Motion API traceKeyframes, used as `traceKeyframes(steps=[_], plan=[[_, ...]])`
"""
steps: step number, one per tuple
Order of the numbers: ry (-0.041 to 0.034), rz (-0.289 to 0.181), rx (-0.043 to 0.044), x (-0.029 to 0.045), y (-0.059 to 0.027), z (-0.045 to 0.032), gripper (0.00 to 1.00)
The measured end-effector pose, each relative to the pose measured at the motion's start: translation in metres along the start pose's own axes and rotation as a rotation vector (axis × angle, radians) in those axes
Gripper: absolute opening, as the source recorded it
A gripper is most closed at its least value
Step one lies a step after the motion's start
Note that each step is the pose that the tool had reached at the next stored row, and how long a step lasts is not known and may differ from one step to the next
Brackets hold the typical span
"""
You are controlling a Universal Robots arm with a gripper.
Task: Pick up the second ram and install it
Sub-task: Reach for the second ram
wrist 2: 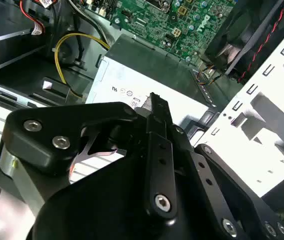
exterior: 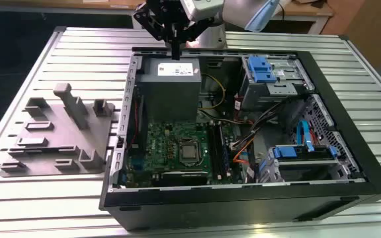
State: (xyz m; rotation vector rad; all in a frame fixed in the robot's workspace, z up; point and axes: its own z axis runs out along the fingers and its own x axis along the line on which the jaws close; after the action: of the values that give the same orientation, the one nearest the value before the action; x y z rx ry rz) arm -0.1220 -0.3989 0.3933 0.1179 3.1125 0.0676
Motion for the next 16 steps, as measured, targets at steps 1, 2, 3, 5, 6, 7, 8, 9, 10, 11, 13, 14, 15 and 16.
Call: traceKeyframes(steps=[1,2,3,5,6,7,8,9,10,11,13,14,15,16], plan=[[0.0000,0.000,0.0000,0.0000,0.0000,0.0000,0.10],[0.0000,0.000,-0.0001,0.0000,0.0000,0.0000,0.10],[0.0000,0.000,0.0000,0.0000,0.0000,0.0000,0.10],[0.0000,0.000,-0.0001,0.0000,0.0000,0.0000,0.10],[0.0000,0.000,0.0000,0.0000,0.0000,0.0000,0.10],[0.0000,0.000,0.0000,0.0000,0.0000,0.0000,0.10],[0.0000,0.000,0.0000,0.0000,0.0000,0.0000,0.10],[0.0000,0.000,0.0000,0.0000,0.0000,0.0000,0.10],[0.0000,0.000,-0.0001,0.0000,0.0000,0.0000,0.10],[0.0000,0.000,0.0000,0.0000,0.0000,0.0000,0.10],[0.0000,0.000,0.0000,0.0004,0.0000,0.0000,0.10],[0.0001,0.000,0.0001,0.0013,-0.0001,-0.0001,0.10],[0.0001,0.000,0.0000,0.0024,-0.0002,-0.0001,0.10],[0.0000,0.000,0.0000,0.0037,-0.0003,-0.0001,0.10]])
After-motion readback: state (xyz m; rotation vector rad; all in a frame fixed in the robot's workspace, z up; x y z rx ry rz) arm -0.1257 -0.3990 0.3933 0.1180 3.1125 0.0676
